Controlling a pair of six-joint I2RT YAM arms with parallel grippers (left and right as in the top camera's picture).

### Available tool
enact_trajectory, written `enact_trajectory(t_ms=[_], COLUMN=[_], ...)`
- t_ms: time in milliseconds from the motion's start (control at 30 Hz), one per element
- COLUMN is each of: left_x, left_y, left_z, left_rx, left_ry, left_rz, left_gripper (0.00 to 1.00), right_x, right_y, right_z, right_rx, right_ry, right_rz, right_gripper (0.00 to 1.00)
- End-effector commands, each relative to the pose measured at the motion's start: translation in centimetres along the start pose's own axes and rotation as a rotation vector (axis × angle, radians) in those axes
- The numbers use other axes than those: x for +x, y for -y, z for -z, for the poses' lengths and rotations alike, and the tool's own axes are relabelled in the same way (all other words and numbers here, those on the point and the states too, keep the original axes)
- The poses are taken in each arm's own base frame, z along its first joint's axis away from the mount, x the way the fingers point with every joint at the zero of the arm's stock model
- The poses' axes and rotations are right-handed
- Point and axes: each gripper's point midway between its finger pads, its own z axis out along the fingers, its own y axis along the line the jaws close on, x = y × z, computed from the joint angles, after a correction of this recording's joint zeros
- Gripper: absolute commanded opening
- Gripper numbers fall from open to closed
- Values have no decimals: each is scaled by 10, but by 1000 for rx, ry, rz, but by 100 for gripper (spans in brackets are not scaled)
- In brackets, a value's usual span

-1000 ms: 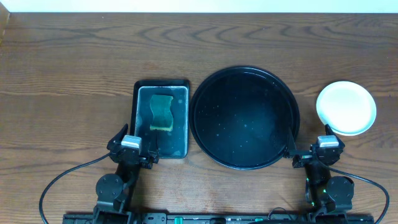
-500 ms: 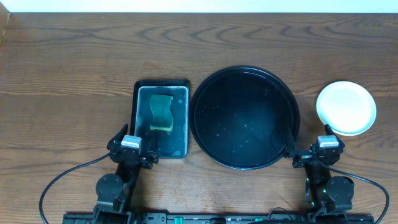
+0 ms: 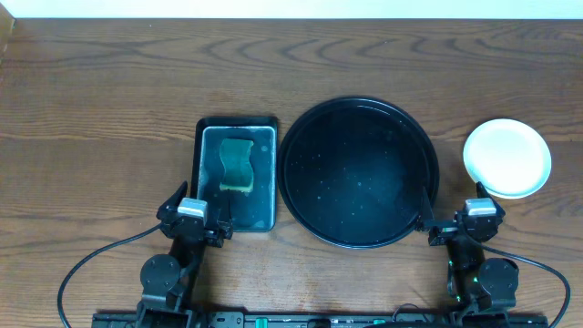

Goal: Clean dirty plates on tray and stack at the side

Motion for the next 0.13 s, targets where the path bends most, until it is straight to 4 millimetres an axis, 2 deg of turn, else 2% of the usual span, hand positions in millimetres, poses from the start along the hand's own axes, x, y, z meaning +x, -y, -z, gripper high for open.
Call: enact_trajectory(t_ms=[0,100], left_x=[14,14], left_y=[2,2], left_z=[0,0], left_rx=[10,10], left_ry=[-47,-47], left_rz=[12,12], left_gripper=[82,82], right_x=[0,0], right_y=[2,2], right_z=[0,0], right_rx=[6,6], right_ry=[0,0], right_rz=[8,8], right_gripper=[99,99])
